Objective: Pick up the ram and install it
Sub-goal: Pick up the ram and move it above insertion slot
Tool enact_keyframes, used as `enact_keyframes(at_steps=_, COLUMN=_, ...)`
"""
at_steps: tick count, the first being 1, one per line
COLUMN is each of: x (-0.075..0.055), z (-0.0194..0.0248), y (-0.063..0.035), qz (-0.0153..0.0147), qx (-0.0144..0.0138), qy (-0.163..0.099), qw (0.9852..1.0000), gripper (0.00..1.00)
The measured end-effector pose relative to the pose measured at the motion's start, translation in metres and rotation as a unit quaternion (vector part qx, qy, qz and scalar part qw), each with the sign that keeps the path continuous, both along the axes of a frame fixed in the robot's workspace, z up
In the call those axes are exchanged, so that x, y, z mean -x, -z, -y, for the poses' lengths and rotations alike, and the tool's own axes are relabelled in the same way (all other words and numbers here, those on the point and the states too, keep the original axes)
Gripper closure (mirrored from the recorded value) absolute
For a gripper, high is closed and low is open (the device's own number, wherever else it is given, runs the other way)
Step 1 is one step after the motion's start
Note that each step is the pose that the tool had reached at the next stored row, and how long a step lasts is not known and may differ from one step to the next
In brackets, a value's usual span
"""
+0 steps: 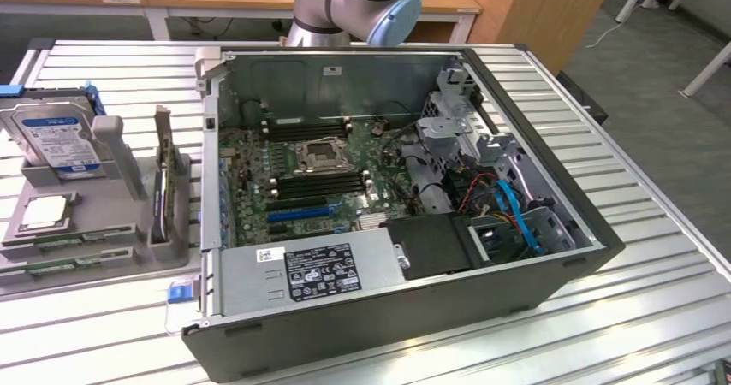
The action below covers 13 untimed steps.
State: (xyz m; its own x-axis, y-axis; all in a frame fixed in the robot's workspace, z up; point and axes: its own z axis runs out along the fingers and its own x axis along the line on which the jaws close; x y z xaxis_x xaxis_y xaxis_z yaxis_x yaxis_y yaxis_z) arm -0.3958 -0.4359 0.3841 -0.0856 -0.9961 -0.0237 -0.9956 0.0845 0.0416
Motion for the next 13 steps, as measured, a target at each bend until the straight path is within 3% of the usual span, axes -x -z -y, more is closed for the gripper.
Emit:
enact_keyframes(at_steps=9, x=0.0, z=0.0, y=0.0, qz=0.0, qx=0.0, qy=-0.037, qw=0.9993, gripper=0.9)
enact_keyframes(at_steps=13, x=0.0, z=0.0, y=0.0001, qz=0.0, qx=0.0, qy=-0.038, qw=0.9993, gripper=0.9)
